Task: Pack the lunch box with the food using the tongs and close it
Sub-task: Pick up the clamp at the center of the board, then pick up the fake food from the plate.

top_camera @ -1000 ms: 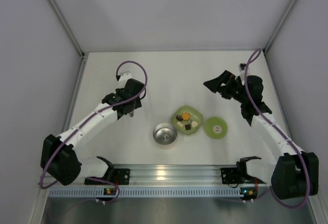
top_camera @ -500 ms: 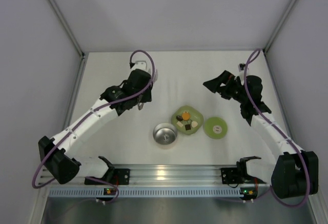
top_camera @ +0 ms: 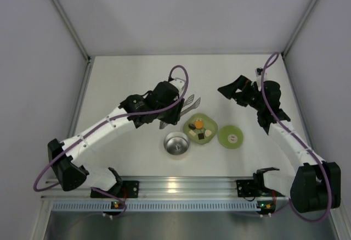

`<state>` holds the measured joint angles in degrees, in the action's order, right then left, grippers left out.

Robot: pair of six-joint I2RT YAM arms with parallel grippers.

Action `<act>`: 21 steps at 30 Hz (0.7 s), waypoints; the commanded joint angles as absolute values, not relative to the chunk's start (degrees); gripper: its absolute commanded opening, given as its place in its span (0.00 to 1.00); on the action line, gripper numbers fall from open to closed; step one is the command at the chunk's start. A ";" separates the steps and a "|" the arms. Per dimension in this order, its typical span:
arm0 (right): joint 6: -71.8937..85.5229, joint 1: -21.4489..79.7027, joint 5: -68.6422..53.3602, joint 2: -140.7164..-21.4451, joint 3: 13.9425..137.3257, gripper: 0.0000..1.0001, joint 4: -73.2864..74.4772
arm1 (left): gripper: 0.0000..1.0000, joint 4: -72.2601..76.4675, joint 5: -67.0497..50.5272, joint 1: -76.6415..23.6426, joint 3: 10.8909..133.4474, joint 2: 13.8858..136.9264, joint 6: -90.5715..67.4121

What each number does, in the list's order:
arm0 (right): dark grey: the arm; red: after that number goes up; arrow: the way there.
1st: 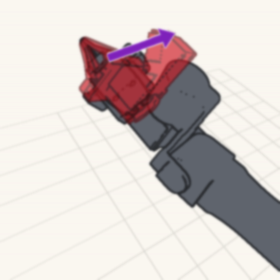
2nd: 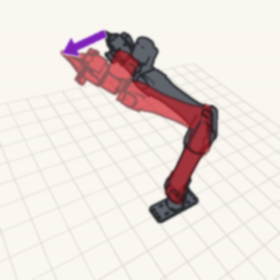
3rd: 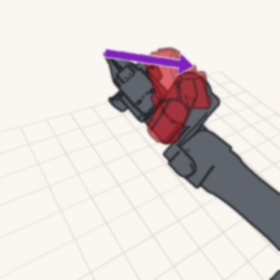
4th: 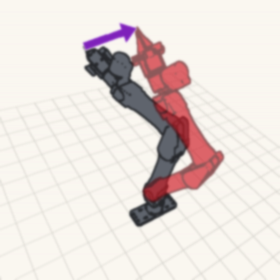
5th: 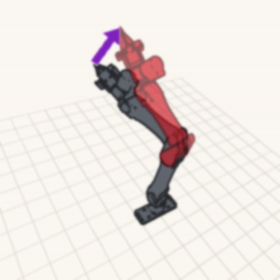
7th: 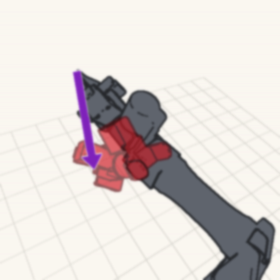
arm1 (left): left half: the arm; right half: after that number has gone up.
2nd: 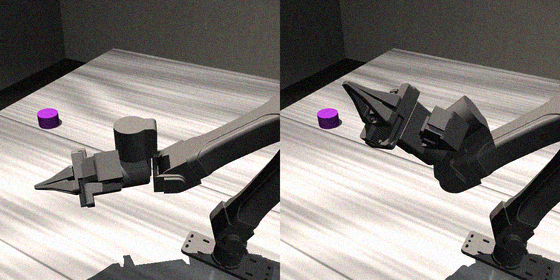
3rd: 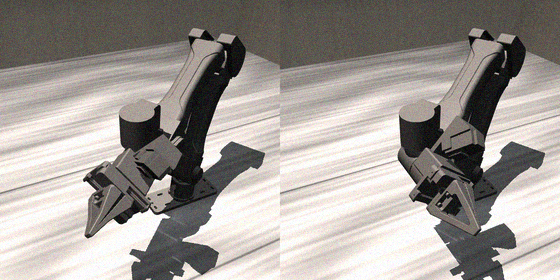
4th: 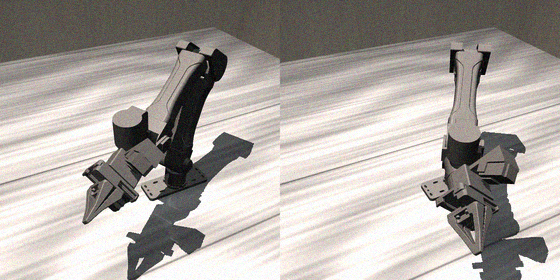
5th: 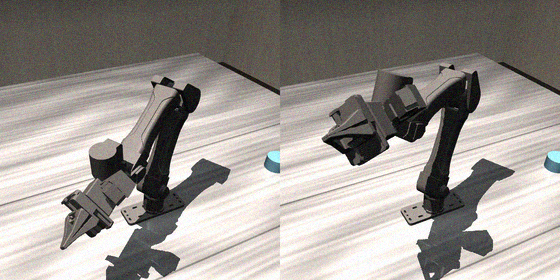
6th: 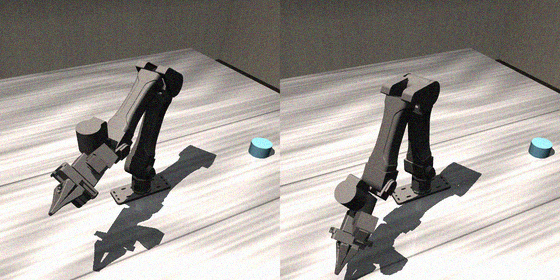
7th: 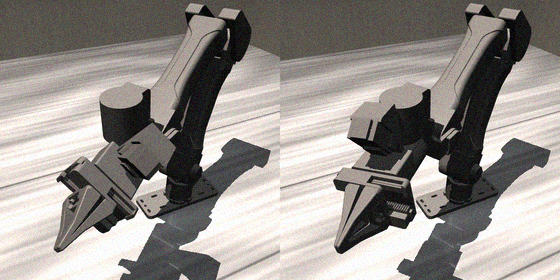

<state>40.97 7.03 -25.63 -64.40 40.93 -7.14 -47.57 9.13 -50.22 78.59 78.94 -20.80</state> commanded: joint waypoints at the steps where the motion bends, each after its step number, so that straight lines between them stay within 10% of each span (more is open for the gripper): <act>1: 39.73 7.56 -25.23 -64.16 43.68 1.00 -8.17 | 0.43 -49.39 3.80 -50.80 80.86 77.96 -18.72; 21: 36.30 9.14 -21.09 -63.11 43.24 1.00 -2.20 | 0.41 -54.40 3.25 -54.67 79.45 80.51 -17.49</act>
<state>37.52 8.40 -21.80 -64.38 41.80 -2.96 -53.52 2.52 -54.02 78.67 79.90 -18.06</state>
